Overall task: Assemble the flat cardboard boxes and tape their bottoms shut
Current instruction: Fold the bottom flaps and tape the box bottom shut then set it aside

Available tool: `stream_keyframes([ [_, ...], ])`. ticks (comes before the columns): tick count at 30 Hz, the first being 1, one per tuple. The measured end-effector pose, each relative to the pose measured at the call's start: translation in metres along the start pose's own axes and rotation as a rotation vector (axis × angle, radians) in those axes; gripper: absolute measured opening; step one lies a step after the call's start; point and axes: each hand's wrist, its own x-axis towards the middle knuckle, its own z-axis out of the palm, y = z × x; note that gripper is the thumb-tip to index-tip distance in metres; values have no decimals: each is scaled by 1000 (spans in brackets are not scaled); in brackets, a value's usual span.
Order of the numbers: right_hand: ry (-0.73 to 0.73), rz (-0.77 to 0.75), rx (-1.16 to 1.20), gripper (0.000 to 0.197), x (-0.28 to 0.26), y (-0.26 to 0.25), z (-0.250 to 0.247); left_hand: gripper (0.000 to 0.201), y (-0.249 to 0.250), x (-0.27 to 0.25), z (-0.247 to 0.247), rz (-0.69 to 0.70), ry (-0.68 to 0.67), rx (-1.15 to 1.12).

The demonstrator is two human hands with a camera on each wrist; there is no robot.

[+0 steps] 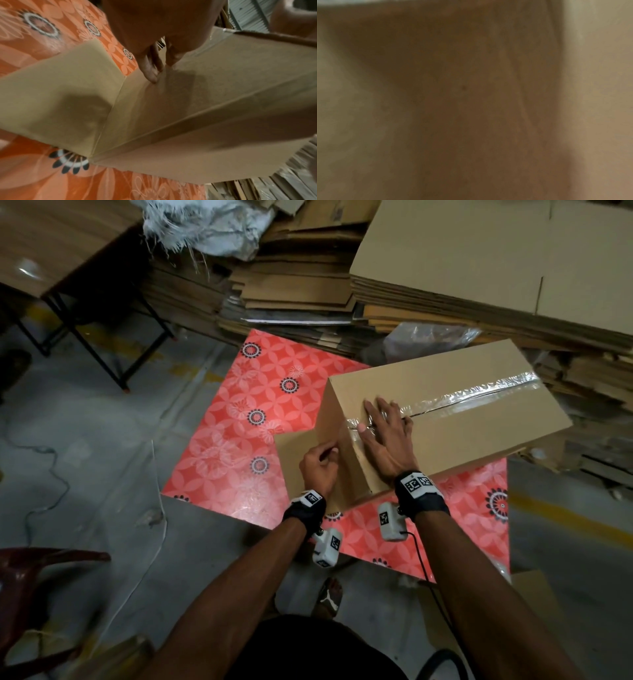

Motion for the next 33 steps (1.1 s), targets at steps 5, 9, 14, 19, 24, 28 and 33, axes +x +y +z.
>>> stream_keyframes([
  [5,5,-2,-19,75,1,1,0,11,-1,14,-2,28,-6,-20],
  [9,0,3,-13,73,0,1,0,8,-14,25,-6,138,-98,26],
  [14,9,-1,-31,73,1,3,3,13,-18,29,-5,229,-151,48],
  [19,20,-3,-39,73,2,3,2,15,-16,31,1,282,-199,72],
  [24,15,-14,-41,72,2,5,2,27,-11,31,-1,291,-205,104],
  [28,29,-24,-41,72,3,6,2,34,-13,23,-9,156,-207,46],
  [33,51,-19,-23,71,3,6,2,26,-14,8,-16,-62,-257,-216],
])
